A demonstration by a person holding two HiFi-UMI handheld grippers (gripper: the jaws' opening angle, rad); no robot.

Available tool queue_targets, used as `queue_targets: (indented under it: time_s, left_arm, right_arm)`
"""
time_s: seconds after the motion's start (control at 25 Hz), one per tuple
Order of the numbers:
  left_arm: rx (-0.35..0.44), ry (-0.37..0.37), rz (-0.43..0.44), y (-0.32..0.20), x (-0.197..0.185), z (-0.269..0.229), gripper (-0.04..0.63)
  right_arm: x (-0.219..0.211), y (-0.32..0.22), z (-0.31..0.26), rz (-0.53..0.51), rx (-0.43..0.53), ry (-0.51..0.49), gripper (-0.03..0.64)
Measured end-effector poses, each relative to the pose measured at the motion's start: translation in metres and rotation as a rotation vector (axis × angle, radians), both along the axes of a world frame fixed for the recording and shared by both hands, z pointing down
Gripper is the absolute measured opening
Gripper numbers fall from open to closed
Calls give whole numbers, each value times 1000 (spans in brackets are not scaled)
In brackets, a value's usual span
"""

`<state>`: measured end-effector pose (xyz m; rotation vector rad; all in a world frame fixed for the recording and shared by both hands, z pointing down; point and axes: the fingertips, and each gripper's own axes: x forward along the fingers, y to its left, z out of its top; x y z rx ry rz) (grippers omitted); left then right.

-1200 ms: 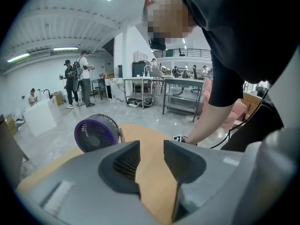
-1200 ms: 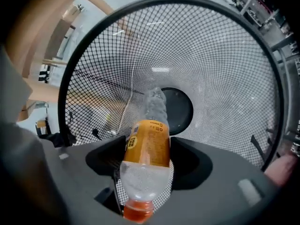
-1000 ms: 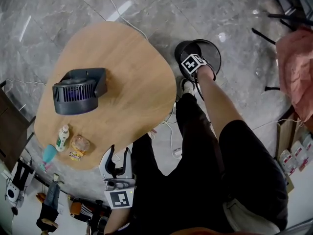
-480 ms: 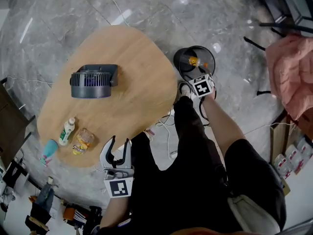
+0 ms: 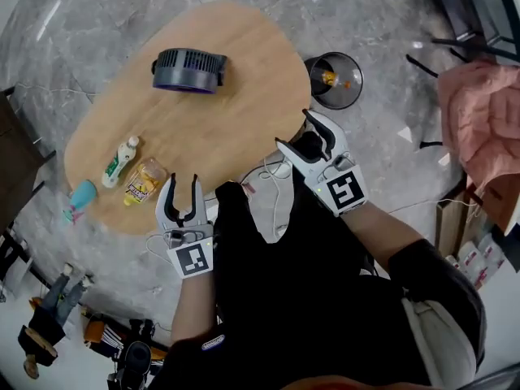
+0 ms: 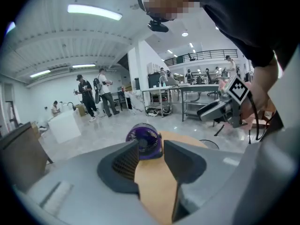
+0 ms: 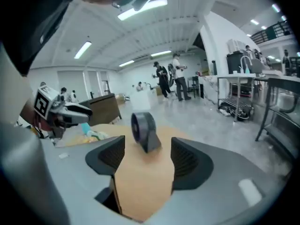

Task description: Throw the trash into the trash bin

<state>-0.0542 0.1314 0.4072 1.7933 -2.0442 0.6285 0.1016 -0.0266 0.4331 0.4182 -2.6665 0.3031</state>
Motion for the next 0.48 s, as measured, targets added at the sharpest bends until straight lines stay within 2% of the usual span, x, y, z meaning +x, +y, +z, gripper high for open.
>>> queue_targets:
  time_s: [0.12,0.28,0.36,0.48]
  left_arm:
    - [25,-50,-128,34,-33,-15,160]
    - [80,-70,-222,77,-67,-25,160]
    - [86,-66,-259,105,-82,-22,160]
    - [85,-59,-340,148,-104,-14,160]
  right_arm:
    - [-59,36,-43,-107,-12,-159,333]
    - [-118,99,-66,-246,-50,-232,314]
    - [-141,136,-69,-336,-47,-224,314]
    - [-164,190,-51,-589,33,-70,315]
